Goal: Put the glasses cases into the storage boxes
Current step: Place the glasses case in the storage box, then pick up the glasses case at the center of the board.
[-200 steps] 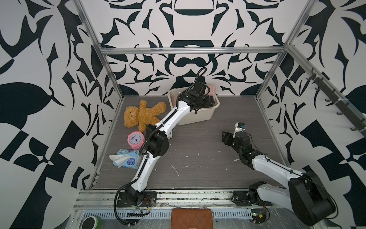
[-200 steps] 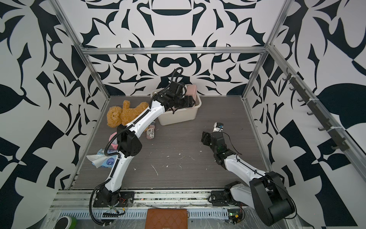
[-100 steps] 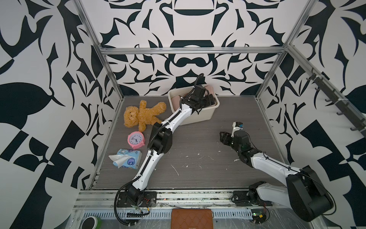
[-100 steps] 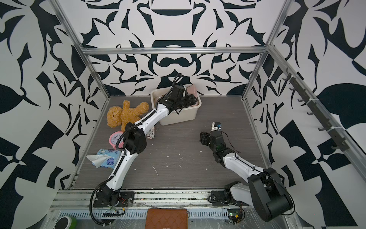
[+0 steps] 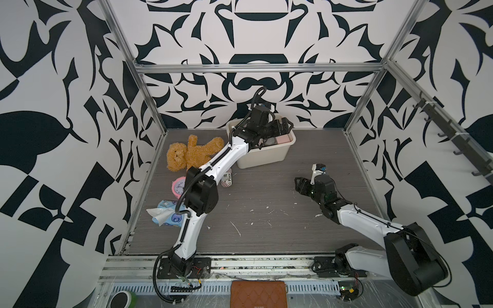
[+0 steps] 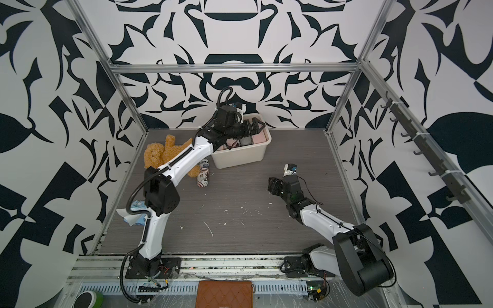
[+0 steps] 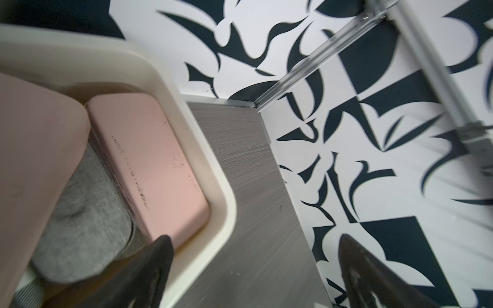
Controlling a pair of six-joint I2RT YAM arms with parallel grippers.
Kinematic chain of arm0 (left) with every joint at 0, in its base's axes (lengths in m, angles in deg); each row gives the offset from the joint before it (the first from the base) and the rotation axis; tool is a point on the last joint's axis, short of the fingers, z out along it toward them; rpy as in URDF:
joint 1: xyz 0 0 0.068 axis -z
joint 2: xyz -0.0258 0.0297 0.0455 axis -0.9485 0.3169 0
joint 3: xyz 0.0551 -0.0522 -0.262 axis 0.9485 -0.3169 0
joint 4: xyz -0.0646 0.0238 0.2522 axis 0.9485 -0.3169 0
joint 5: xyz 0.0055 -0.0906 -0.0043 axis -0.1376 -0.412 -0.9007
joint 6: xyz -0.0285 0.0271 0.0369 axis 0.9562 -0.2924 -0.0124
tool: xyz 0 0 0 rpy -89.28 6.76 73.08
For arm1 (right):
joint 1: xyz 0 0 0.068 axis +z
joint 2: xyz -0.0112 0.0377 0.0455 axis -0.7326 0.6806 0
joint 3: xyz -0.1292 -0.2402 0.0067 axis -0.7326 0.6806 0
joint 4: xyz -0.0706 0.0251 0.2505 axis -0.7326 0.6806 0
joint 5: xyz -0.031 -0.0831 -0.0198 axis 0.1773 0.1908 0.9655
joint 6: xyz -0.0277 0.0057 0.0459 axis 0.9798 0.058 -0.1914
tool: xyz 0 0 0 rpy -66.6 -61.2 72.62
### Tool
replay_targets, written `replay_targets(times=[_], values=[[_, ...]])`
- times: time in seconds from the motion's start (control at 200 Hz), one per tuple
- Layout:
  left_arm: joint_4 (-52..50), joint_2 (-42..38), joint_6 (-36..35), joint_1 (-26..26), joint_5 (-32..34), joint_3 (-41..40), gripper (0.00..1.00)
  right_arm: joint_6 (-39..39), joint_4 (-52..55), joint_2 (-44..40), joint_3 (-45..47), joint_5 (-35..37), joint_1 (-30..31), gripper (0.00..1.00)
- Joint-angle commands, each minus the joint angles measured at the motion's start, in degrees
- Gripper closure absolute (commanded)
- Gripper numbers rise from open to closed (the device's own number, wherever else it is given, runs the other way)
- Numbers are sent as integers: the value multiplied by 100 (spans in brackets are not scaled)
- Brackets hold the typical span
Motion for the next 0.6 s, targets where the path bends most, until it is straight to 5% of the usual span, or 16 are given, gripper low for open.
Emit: replay_targets(times=[0.0,0.09,0.32,0.595], values=[[64,-1123,-452,-35,239,-693,1,-58,-107,-43,-197,-86,28,30],[-131,-1939,-705,-65,449,-1684,1,-87,-107,-2,-217,-148,28,30],[-2131,-3488,-910,-79,2495,-3891,1,-135,-81,-30,-242,-243,29,30],[-2706,-3699,-319,-208,3055,-5466,1,-130,-56,-53,-255,-268,27,30]])
